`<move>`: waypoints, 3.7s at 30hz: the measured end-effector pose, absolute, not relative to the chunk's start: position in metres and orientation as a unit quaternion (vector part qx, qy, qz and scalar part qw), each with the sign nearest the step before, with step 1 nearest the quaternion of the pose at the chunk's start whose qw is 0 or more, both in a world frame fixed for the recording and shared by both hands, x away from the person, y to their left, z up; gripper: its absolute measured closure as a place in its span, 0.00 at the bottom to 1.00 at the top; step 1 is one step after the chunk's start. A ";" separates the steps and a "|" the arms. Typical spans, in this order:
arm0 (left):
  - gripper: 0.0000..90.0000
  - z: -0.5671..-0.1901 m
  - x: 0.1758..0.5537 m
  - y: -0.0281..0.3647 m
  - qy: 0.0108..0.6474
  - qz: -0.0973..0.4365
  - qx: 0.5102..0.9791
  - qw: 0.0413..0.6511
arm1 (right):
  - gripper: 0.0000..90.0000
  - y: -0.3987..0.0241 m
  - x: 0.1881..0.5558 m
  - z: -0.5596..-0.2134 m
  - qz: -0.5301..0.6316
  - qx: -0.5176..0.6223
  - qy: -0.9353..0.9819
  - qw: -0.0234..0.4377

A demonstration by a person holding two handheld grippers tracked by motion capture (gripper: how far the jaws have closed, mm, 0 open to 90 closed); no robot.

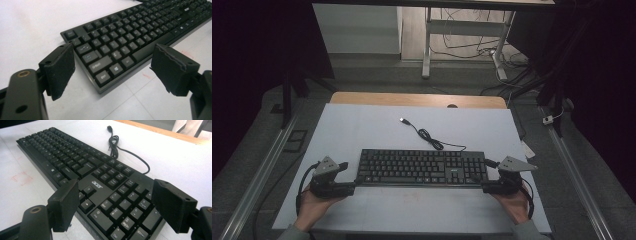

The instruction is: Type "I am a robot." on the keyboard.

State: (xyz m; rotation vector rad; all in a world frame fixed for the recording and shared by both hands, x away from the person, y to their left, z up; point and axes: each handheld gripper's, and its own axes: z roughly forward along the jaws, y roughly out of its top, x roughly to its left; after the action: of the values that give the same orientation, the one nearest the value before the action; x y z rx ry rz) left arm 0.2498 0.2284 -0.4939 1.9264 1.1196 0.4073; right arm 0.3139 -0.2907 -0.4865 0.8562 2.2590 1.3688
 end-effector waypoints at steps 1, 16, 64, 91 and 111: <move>0.22 -0.491 0.251 0.227 0.444 0.163 0.774 0.421 | 0.25 -0.290 0.314 -0.486 0.485 0.303 0.800 0.180; 0.28 -0.487 0.264 0.224 0.438 0.150 0.775 0.430 | 0.27 -0.270 0.318 -0.487 0.479 0.281 0.814 0.171; 0.98 -0.503 0.269 0.209 0.390 0.163 0.814 0.399 | 1.00 -0.142 0.331 -0.479 0.509 0.189 0.827 0.144; 0.98 -0.522 0.283 0.204 0.398 0.177 0.832 0.343 | 0.99 -0.095 0.353 -0.491 0.480 0.183 0.851 0.104; 0.98 -0.526 0.287 0.203 0.399 0.178 0.835 0.334 | 0.99 -0.075 0.364 -0.501 0.451 0.190 0.867 0.098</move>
State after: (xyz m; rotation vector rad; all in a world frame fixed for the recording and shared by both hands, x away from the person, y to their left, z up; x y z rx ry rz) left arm 0.2874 0.2034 -0.5257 2.1791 1.0413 0.4649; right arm 0.3636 -0.0748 -0.5006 0.5623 2.5639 1.3341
